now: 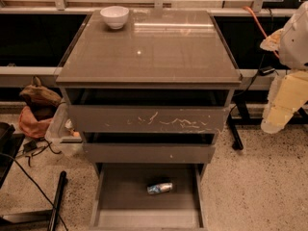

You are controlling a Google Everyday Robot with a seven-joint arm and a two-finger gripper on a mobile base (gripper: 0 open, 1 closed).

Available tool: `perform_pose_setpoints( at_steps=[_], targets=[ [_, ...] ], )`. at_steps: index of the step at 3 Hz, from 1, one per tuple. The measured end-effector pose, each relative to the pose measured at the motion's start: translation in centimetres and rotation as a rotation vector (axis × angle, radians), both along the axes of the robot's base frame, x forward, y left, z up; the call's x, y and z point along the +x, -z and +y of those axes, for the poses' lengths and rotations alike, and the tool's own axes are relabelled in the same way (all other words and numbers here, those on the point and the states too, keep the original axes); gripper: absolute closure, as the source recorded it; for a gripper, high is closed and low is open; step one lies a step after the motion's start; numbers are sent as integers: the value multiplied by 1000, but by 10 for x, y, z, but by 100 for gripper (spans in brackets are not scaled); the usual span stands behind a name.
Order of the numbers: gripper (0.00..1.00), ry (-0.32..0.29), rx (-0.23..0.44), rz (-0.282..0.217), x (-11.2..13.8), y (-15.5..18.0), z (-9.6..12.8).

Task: Pick redbull can from bottom drawer and place on counter

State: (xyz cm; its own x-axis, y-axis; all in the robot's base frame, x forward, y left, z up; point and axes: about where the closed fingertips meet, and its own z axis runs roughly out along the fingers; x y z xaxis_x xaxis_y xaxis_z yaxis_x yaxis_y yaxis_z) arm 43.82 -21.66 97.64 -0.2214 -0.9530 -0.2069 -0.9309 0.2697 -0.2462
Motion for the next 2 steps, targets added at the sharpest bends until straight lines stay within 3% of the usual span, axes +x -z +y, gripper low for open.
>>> perform_pose_setpoints(
  at_steps=[2],
  targets=[
    [0,-6,32,1,1,13,6]
  ],
)
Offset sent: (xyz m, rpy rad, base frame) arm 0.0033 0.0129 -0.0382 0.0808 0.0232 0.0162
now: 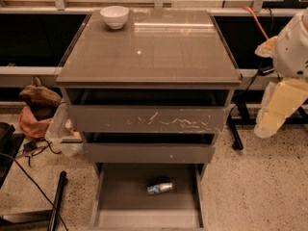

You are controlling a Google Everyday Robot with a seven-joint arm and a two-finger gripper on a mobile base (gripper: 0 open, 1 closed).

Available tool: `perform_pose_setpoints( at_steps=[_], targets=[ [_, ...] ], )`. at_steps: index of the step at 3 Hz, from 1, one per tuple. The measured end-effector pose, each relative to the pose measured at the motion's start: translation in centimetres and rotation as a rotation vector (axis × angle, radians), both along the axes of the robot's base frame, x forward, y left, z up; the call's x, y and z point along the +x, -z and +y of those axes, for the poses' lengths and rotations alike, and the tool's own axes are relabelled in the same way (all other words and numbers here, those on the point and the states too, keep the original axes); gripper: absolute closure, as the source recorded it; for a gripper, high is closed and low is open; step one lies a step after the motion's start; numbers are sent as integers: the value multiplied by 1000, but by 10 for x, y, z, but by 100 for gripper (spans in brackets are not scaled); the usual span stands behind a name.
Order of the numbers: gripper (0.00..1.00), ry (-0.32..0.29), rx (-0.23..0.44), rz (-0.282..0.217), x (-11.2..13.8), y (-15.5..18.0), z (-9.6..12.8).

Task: Pick redbull can from bottom drawer and place on counter

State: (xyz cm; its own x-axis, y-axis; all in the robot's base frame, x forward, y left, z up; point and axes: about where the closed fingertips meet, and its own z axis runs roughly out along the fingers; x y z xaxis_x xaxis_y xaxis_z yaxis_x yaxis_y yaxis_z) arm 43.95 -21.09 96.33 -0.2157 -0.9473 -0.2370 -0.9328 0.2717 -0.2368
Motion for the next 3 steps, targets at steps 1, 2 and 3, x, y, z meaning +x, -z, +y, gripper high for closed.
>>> perform_pose_setpoints(
  at_steps=[1,2,3],
  targets=[
    [0,-31,96,21,8,47,18],
    [0,-61,173,19,24,107,45],
    [0,-44,266,44,33,178,74]
  ],
)
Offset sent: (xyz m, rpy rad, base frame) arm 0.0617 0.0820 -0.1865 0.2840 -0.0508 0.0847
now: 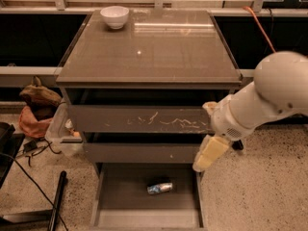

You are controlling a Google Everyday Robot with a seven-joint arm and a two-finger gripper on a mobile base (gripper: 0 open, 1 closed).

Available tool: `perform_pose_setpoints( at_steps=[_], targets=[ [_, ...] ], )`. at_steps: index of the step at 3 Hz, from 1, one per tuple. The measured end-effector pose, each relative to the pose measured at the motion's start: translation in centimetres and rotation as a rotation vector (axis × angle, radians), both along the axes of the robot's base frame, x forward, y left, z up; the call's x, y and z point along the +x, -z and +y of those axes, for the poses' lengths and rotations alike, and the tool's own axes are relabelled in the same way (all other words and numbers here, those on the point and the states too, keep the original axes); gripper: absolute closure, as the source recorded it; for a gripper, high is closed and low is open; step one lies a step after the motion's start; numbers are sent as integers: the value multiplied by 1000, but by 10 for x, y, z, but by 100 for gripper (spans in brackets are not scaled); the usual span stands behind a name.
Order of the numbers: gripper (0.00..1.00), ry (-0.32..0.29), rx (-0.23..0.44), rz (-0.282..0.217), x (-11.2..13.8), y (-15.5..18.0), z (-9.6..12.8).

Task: Pick redbull can from bottom drawer and place on counter

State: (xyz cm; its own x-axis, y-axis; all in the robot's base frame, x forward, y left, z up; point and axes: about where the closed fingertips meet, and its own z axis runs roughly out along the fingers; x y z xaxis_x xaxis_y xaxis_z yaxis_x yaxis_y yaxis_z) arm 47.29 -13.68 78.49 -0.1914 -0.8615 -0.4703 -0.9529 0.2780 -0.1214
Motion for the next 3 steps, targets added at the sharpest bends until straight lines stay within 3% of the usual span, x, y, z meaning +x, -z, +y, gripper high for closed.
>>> perform_pose_setpoints(
  at_steps=[1,2,3],
  targets=[
    [0,26,14,-61,17,0,3],
    [0,22,20,-62,17,2,6],
    [0,30,84,-46,18,37,25]
  ],
)
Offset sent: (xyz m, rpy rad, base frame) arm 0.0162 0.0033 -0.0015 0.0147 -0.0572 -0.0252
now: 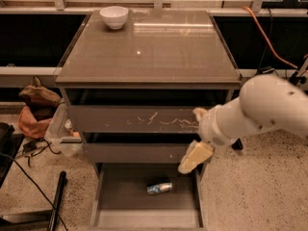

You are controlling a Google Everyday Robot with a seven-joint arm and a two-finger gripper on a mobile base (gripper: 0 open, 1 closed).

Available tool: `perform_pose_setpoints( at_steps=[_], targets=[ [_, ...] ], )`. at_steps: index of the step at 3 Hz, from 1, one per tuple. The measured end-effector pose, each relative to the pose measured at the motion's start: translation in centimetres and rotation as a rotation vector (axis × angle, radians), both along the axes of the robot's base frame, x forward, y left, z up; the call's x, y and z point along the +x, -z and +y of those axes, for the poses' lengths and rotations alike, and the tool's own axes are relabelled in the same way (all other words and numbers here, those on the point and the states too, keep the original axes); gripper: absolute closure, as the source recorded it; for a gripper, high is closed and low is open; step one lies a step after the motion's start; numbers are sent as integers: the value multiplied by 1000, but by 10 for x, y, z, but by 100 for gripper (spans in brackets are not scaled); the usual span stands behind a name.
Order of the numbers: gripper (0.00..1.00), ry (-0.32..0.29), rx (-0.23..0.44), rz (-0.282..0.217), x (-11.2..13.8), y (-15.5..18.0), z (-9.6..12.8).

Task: Pick redbull can from bottom drawer and place on counter

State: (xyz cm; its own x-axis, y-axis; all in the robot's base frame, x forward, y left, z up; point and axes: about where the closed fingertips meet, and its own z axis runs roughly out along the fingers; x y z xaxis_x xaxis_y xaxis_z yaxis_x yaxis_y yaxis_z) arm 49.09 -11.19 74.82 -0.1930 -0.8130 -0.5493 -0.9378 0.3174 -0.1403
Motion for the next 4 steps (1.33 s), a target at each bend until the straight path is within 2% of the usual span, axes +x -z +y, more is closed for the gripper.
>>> perform_pose_setpoints(
  at_steps=[1,2,3,4],
  targets=[
    [0,-28,95,118,-20,108,59],
    [0,-21,142,170,-31,184,100],
    [0,21,165,121,-14,188,102],
    [0,13,161,129,-17,187,102]
  ],
)
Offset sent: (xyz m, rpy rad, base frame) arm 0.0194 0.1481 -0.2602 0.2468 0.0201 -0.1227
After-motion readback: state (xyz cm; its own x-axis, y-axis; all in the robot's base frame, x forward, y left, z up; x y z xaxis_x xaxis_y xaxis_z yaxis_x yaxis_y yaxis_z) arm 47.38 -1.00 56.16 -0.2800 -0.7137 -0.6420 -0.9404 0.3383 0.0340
